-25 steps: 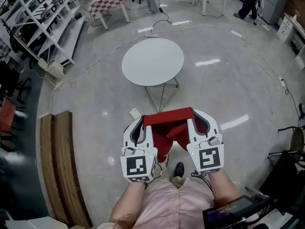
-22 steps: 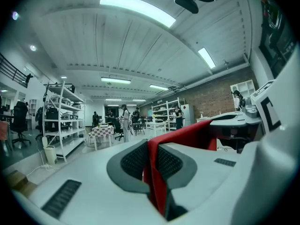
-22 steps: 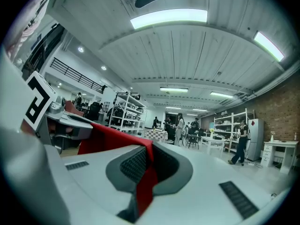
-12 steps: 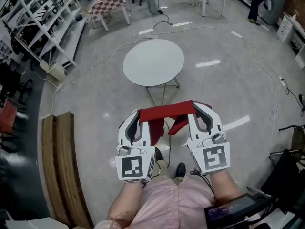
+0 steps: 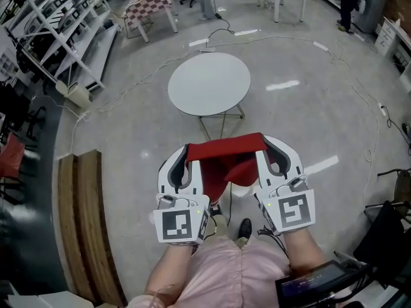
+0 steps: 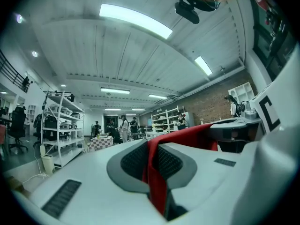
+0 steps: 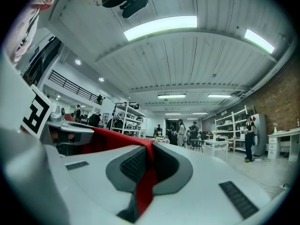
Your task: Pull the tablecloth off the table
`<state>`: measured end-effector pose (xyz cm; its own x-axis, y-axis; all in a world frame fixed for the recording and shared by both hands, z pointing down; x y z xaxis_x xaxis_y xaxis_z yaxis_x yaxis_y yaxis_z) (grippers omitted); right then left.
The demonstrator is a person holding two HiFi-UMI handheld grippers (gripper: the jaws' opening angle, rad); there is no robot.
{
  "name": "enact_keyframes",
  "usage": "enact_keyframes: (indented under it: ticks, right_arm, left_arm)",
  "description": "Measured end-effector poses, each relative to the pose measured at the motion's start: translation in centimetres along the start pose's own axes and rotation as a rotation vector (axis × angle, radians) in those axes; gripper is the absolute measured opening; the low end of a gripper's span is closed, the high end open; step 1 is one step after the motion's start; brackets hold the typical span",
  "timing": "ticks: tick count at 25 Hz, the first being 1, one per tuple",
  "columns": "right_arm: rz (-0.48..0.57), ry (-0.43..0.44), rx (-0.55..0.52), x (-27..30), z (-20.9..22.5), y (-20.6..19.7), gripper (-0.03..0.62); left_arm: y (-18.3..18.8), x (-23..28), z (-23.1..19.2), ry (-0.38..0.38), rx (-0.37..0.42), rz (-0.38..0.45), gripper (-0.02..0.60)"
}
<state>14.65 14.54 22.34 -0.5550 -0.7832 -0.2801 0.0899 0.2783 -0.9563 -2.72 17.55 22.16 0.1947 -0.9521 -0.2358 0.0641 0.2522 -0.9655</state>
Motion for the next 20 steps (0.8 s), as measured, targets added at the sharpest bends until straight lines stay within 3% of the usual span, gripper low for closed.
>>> enact_keyframes:
  ticks: [20]
  right_arm:
    - [0.022, 0.007, 0.007, -0.5, 0.0, 1.3, 0.023]
  left_arm:
    - [1.3, -0.7, 0.4, 0.004, -0.003, 0.008, 0.049]
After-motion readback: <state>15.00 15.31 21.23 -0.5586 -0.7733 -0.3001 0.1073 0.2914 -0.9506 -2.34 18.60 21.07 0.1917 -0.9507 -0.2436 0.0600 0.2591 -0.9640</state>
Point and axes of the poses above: the fingertips, and each gripper's own axes: x forward along the fingers, z to its right, y out of its top, the point moved 5 cm from there along -x, backward along the fingers, and after that the axes turned 13 degrees about z, right-handed, at the moved point
